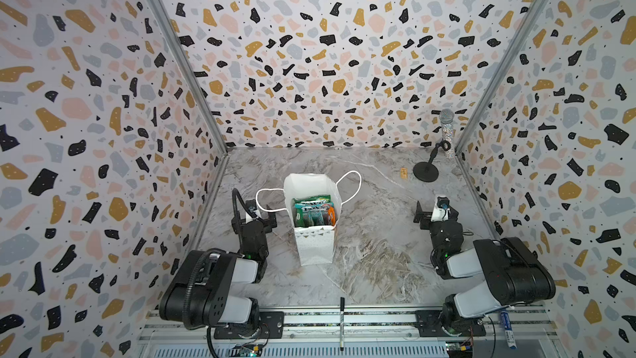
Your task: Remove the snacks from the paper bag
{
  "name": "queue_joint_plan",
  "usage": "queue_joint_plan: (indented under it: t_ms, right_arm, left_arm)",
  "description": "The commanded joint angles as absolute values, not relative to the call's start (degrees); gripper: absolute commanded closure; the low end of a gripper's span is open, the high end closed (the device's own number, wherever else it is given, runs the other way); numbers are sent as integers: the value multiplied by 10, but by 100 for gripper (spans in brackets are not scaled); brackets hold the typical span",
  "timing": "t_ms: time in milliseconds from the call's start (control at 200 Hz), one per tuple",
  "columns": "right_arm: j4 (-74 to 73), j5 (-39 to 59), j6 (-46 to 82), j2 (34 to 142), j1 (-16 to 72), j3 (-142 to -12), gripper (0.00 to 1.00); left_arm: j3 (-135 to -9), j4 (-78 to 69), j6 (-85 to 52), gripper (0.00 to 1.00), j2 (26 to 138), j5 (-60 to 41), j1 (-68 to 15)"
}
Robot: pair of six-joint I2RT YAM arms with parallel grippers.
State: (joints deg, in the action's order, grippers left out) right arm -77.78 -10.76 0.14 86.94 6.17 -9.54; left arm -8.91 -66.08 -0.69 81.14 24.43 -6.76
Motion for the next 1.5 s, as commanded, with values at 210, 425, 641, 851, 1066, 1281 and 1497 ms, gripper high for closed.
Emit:
queue_joint_plan:
  t_ms: [210,425,641,851,1066,1281,1497]
  right_arm:
    - [-785,-111,3,867,64,-99,1]
    - [-785,-110,4,868,65,-100,1]
    - [-785,-111,3,868,65,-100,1]
    - [-790,-112,1,866,64,-97,1]
    - [-796,-117,1,862,65,-93,1]
    - [-727,-164,11,794,71,-94,1]
    - [-636,-226,5,729,106,-112,1]
  left_arm:
    - [-98,-700,-9,0,811,246,-64]
    - [-98,-700,-9,0,812,246,-63]
    - [-98,-700,-9,0,811,246,-63]
    - [-97,-692,-18,0,797,267,-63]
    - [-93,-689,-22,0,781,275,-64]
    - [-105,-564,-100,0,675,438,-64]
    - [-199,-240,-265,0,541,634,-63]
